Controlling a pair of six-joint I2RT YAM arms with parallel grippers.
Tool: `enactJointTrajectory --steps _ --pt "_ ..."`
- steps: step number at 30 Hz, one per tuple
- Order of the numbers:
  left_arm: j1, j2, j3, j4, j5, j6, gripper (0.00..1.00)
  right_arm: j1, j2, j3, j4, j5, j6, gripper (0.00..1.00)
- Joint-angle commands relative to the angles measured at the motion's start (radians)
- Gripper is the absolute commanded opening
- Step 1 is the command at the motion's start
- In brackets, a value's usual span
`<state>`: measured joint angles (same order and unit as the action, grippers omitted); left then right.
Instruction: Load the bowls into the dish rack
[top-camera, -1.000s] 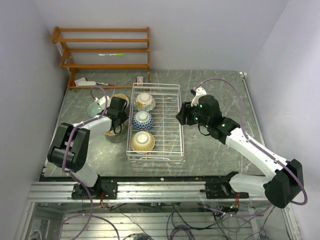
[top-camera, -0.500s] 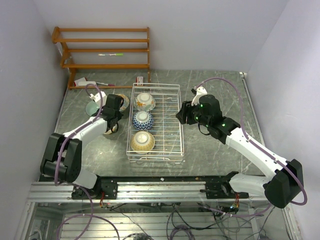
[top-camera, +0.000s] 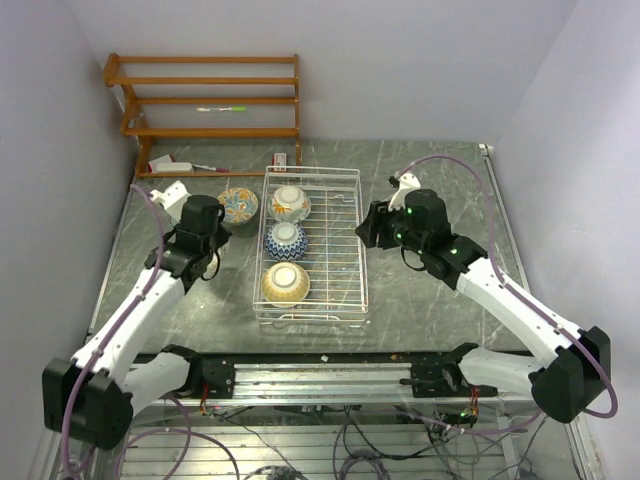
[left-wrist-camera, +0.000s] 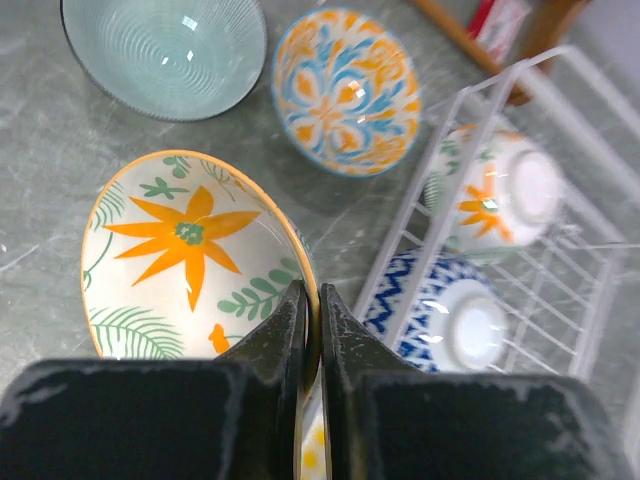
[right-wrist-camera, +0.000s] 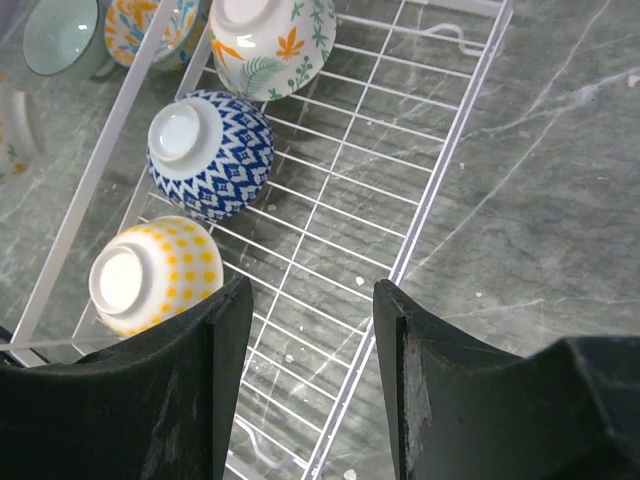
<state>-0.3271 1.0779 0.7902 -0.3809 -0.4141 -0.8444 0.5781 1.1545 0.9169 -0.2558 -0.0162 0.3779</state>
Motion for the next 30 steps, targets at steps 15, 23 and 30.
enactJointTrajectory --steps 15,23,30 --pt "-0.160 0.114 0.315 0.455 0.382 0.000 0.07 -0.217 -0.161 0.119 -0.146 -0.110 0.011 0.52" --pt "-0.263 0.338 0.372 0.679 0.453 -0.057 0.07 -0.261 -0.168 0.091 -0.133 -0.148 0.024 0.51" --pt "-0.330 0.484 0.368 0.856 0.477 -0.110 0.07 -0.277 -0.167 0.089 -0.126 -0.166 0.025 0.51"
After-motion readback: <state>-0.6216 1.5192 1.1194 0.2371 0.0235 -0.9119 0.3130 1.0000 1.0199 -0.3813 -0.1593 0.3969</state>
